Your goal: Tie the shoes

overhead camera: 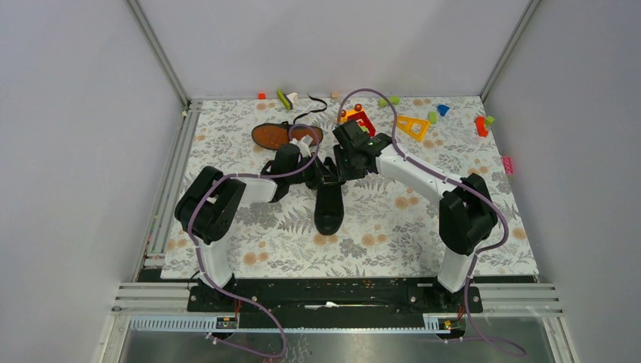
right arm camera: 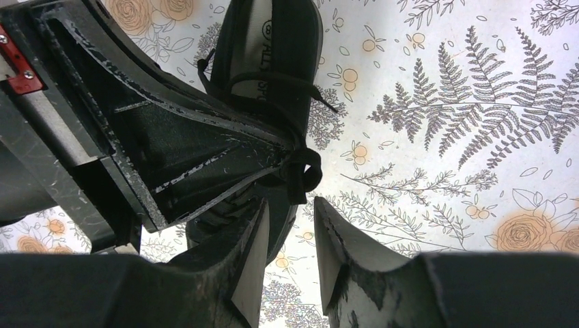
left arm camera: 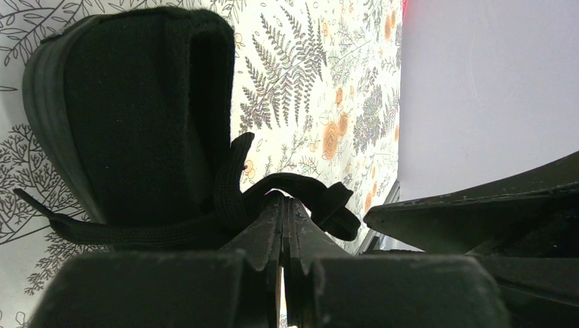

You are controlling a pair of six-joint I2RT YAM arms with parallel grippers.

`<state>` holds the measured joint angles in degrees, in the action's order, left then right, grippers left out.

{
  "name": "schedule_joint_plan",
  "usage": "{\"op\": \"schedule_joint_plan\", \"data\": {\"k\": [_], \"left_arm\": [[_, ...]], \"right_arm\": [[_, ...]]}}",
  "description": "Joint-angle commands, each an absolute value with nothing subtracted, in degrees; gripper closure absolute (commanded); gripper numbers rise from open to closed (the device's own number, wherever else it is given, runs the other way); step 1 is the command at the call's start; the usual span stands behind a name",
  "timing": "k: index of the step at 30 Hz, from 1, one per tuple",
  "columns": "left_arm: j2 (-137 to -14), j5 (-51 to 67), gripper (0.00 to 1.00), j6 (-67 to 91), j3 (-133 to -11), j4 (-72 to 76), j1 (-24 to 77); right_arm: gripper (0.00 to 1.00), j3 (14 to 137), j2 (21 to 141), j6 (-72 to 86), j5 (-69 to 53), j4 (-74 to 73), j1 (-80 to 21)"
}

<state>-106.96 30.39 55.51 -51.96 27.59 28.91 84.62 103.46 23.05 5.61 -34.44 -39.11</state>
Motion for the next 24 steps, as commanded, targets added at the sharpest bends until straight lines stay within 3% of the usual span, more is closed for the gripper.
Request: {"op": "schedule_joint_plan", "data": {"k": [1, 12, 18, 21, 23, 24], "left_arm": [[-107.1, 31.8, 1.0, 55.0, -51.6, 30.5, 28.6], [-107.2, 32.0, 1.0, 55.1, -51.7, 30.6, 28.7], [-107.3, 32.2, 1.0, 55.1, -51.7, 30.6, 28.7], [-107.3, 32.3, 1.0, 55.1, -51.7, 30.5, 28.6], [-107.4, 32.4, 1.0, 55.2, -51.6, 30.6, 28.6], [-107.4, 32.3, 1.0, 55.2, -51.6, 30.6, 28.6]], "right_arm": [[0.63, 87.7, 104.5, 22.1, 7.9, -36.2, -40.2], [0.67, 89.3, 106.5, 22.0, 8.6, -37.5, -40.3], [0.74, 90.3, 107.5, 21.9, 8.4, -38.1, -40.3], [0.85, 90.3, 107.4, 21.8, 8.2, -38.2, -40.3], [0.99, 90.4, 107.2, 21.3, 7.8, -38.2, -40.3], [1.0, 90.4, 107.0, 21.0, 7.5, -38.1, -40.3]]}}
